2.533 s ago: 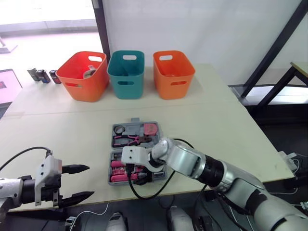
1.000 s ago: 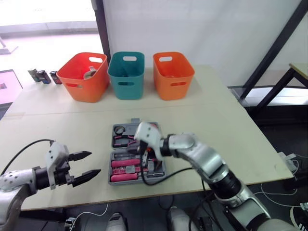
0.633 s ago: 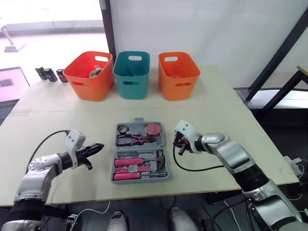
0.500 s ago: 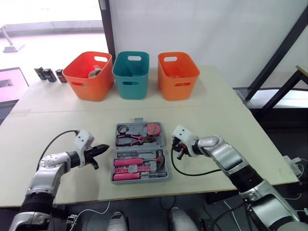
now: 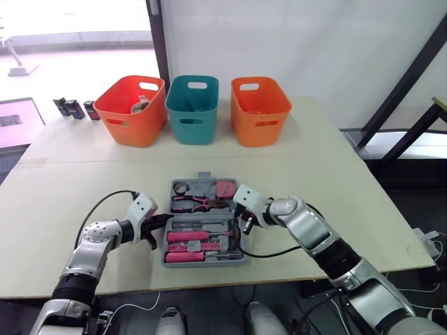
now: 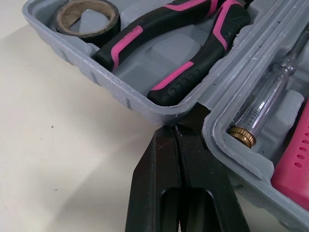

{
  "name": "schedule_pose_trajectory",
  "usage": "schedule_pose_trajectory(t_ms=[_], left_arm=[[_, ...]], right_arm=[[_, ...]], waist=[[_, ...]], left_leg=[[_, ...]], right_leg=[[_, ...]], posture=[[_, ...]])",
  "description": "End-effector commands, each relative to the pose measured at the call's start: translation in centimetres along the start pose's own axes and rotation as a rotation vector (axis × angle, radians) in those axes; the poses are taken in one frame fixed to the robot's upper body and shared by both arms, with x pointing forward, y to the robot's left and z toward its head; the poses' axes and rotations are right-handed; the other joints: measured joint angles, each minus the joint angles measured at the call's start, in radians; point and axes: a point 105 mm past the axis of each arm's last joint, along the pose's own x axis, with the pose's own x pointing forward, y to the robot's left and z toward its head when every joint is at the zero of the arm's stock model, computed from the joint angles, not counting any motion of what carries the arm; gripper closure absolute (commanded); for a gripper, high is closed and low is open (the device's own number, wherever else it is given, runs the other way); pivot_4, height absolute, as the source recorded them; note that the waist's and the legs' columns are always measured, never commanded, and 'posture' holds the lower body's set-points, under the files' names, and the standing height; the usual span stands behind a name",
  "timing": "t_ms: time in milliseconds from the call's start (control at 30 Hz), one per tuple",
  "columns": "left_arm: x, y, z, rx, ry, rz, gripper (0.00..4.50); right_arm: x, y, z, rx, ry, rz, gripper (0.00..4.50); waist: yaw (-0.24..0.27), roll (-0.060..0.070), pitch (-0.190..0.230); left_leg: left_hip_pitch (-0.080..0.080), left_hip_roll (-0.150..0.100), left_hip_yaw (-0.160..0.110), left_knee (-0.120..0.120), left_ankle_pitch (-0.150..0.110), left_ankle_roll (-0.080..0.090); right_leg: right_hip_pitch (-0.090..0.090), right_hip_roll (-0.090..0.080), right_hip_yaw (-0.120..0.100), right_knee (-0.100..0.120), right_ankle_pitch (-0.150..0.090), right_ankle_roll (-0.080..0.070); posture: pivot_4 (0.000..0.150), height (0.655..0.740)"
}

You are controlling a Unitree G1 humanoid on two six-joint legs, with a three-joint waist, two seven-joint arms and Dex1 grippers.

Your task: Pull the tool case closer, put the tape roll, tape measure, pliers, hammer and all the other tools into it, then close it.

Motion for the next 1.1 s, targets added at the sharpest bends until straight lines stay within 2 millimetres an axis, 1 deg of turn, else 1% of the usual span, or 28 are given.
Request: schedule_pose_trajectory(t_ms=[33,133,167,267,400,567,733,933,1100], left_arm=[[0.6,-3.1,-0.5,0.028,0.015,-0.122,4.47],[-0.7,-3.9,-1.2,0.01,0.028,-0.117,4.47],[-1.0,-4.0,-1.4,0.006,0.035,-0.112,4.47],[-1.5,-4.2,-1.7,-0.004,0.043,-0.097,4.47],[-2.1,-4.6,-2.1,-0.029,0.051,-0.076,4.47],[-2.0,-4.5,-2.2,-0.037,0.054,-0.063,4.47],[-1.5,-4.0,-1.8,-0.031,0.042,-0.049,4.47],[-0.7,-3.6,-0.9,-0.021,0.019,-0.057,4.47],[-0.5,-3.6,-0.9,-0.02,0.021,-0.065,4.47]], right_arm=[[0.6,4.2,2.3,-0.065,-0.074,0.141,4.5],[0.1,6.2,2.3,-0.074,-0.081,0.176,4.5],[0.0,6.5,2.2,-0.07,-0.081,0.175,4.5],[-0.1,6.8,1.8,-0.067,-0.071,0.166,4.5],[-0.1,7.0,2.1,-0.046,-0.082,0.16,4.5],[0.3,6.6,2.7,-0.047,-0.092,0.139,4.5],[0.5,6.0,2.9,-0.047,-0.096,0.123,4.5],[0.5,5.0,2.4,-0.045,-0.076,0.101,4.5],[0.5,4.9,2.0,-0.043,-0.061,0.101,4.5]], waist=[[-0.002,0.0,0.0],[-0.005,0.0,0.0],[-0.007,0.0,0.0],[-0.01,0.0,0.0],[-0.012,0.0,0.0],[-0.013,0.0,0.0],[-0.014,-0.001,-0.001],[-0.011,-0.001,-0.001],[-0.011,-0.001,-0.001]], left_leg=[[0.001,0.0,0.0,0.0,0.0,0.0],[0.004,0.0,0.0,-0.003,0.0,0.0],[0.006,0.0,0.0,-0.005,0.0,0.0],[0.01,0.0,0.0,-0.009,0.0,0.0],[0.011,0.0,0.0,-0.01,0.0,0.0],[0.012,0.0,0.0,-0.01,0.0,0.0],[0.014,0.0,0.0,-0.01,0.0,0.0],[0.015,0.0,0.0,-0.009,0.0,-0.001],[0.015,0.0,0.0,-0.009,0.001,-0.001]], right_leg=[[0.0,0.0,0.0,0.0,0.0,0.0],[0.002,0.0,0.0,0.0,-0.002,-0.001],[0.003,0.0,0.0,0.0,-0.002,-0.001],[0.005,0.0,0.0,-0.001,-0.003,-0.001],[0.005,0.0,0.0,-0.001,-0.003,-0.002],[0.005,0.0,0.001,-0.001,-0.003,-0.003],[0.006,0.0,0.001,-0.001,-0.002,-0.004],[0.008,0.0,0.001,-0.001,-0.002,-0.005],[0.008,0.0,0.001,-0.001,-0.002,-0.005]], posture=[[0.15,0.74],[0.15,0.74],[0.15,0.74],[0.15,0.74],[0.15,0.74],[0.15,0.74],[0.15,0.74],[0.15,0.74],[0.15,0.74]])
